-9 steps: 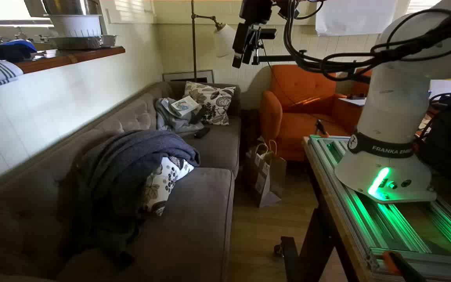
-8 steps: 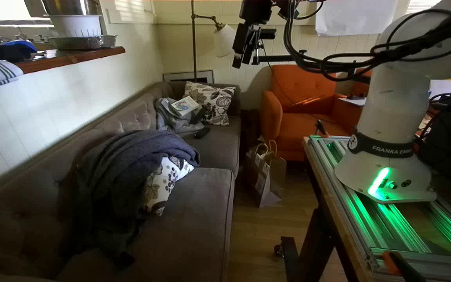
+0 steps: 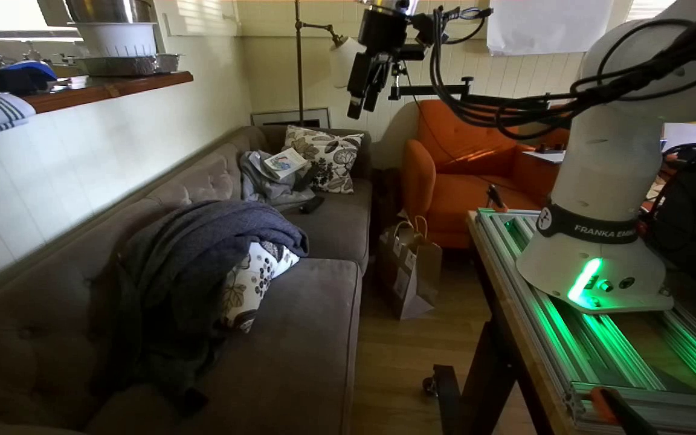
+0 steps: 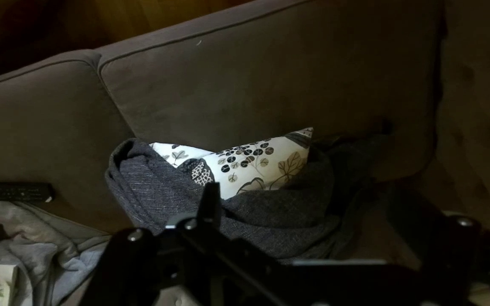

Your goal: Put the left pillow upright

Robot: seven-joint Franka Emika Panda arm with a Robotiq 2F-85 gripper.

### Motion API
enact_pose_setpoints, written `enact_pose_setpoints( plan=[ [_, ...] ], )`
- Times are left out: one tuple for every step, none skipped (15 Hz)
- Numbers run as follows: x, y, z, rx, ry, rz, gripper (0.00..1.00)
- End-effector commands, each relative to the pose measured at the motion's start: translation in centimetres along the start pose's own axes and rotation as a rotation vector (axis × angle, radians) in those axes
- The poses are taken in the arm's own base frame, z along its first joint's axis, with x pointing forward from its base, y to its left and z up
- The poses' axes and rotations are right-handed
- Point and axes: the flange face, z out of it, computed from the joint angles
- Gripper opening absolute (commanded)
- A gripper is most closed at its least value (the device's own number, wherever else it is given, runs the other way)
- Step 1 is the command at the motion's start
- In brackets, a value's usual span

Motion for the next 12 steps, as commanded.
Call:
enact_pose_setpoints(
  plan=[
    [1.5, -1.7, 6.8, 0.027, 0.022, -0.02, 1.0],
    [1.6, -2.3, 8.7, 0.033, 0.032, -0.012, 1.0],
    [1.6, -3.0, 10.9, 0.035, 0.031, -0.001, 1.0],
    [1.7, -3.5, 12.7, 0.03, 0.047, -0.003, 1.0],
    [2.0, -4.1, 14.1, 0.022, 0.074, 0.001, 1.0],
    [1.7, -4.7, 16.1, 0.007, 0.087, -0.003, 1.0],
    [1.7, -5.8, 16.9, 0.005, 0.098, 0.003, 1.0],
    [1.8, -7.0, 17.4, 0.009, 0.105, 0.004, 1.0],
    [2.1, -8.3, 18.0, 0.019, 0.107, 0.006, 1.0],
    [2.6, -9.4, 18.4, 0.034, 0.108, 0.001, 1.0],
    [3.2, -10.6, 18.8, 0.053, 0.114, 0.001, 1.0],
    [4.1, -11.8, 19.1, 0.079, 0.119, -0.002, 1.0]
  ],
)
